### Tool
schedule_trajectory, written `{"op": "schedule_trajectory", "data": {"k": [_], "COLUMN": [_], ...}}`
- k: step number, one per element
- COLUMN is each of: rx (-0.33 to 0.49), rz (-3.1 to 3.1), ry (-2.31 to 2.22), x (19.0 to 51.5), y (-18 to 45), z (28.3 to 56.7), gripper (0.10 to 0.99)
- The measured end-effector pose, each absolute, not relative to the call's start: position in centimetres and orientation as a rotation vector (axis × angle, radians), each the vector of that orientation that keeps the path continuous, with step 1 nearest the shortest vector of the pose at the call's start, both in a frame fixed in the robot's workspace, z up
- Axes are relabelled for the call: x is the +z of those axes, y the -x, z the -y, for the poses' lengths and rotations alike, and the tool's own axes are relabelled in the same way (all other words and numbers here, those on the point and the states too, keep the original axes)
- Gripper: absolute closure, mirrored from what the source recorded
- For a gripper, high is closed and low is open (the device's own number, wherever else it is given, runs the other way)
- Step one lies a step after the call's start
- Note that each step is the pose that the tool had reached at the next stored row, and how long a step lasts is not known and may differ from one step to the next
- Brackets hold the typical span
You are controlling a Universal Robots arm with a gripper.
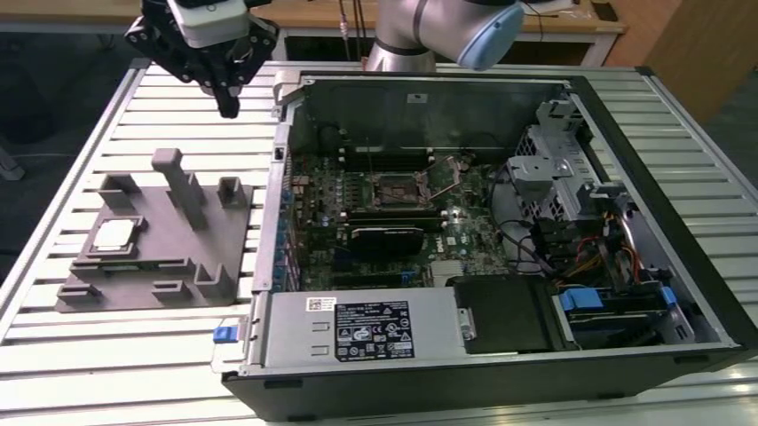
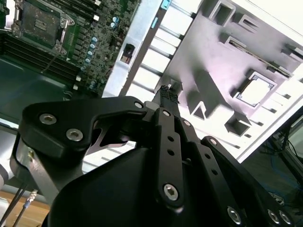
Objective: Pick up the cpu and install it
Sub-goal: 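Reach for the cpu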
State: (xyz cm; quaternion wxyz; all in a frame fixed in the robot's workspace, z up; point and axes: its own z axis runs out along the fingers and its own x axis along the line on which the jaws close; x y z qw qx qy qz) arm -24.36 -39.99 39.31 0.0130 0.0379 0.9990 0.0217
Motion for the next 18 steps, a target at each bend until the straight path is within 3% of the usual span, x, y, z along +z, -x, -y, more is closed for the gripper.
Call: {"op": "schedule_trajectory", "data": {"k": [18], "rx": [0.068], "rz": [-3.113], "ry": [-0.118], "x": [38.7], "y": [27.4], "z": [40.0], "gripper": [0.980]}}
